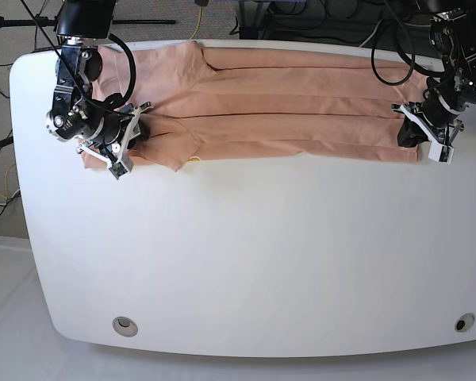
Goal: Fold the T-shirt properly
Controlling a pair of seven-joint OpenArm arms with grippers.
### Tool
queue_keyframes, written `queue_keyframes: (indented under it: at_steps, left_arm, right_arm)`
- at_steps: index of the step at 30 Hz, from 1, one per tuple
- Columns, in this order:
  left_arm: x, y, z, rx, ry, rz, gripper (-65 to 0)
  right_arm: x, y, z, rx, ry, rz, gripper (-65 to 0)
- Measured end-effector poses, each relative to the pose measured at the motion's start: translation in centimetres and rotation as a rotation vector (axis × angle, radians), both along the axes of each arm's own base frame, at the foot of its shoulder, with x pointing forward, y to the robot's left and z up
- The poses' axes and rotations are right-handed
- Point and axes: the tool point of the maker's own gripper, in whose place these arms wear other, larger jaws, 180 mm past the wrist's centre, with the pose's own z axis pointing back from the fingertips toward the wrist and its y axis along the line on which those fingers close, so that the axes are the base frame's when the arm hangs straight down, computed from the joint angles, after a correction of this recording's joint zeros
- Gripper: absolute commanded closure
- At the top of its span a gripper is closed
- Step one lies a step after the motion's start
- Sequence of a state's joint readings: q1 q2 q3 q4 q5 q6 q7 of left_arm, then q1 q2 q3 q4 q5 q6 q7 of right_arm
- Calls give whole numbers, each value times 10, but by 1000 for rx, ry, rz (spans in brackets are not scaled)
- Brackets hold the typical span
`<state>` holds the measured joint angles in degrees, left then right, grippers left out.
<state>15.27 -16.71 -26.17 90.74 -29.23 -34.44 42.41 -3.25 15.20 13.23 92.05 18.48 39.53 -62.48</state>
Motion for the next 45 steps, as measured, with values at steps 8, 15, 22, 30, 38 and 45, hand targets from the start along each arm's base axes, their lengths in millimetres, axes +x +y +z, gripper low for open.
queue_keyframes:
  at_steps: [8, 15, 22, 30, 38, 45]
  left_arm:
    - [0, 0, 0, 2, -1, -3, -29]
    - [3, 1, 0, 0, -1, 0, -26]
    - [14, 8, -1, 4, 0, 12, -29]
    - [25, 14, -11, 7, 42, 31, -78]
    - [34, 13, -15, -17, 55, 35, -76]
    - [54, 14, -12, -31, 37, 48, -107]
  right_arm:
    - [7, 1, 1, 11, -10, -2, -187]
    - [13, 0, -2, 29, -12, -16, -181]
    - [21, 4, -3, 67, -23, -25, -179]
    - [17, 4, 0, 40, -30, -15, -180]
    - [18, 7, 1, 43, -34, -13, -180]
    - [32, 4, 0, 79, -56, -38, -181]
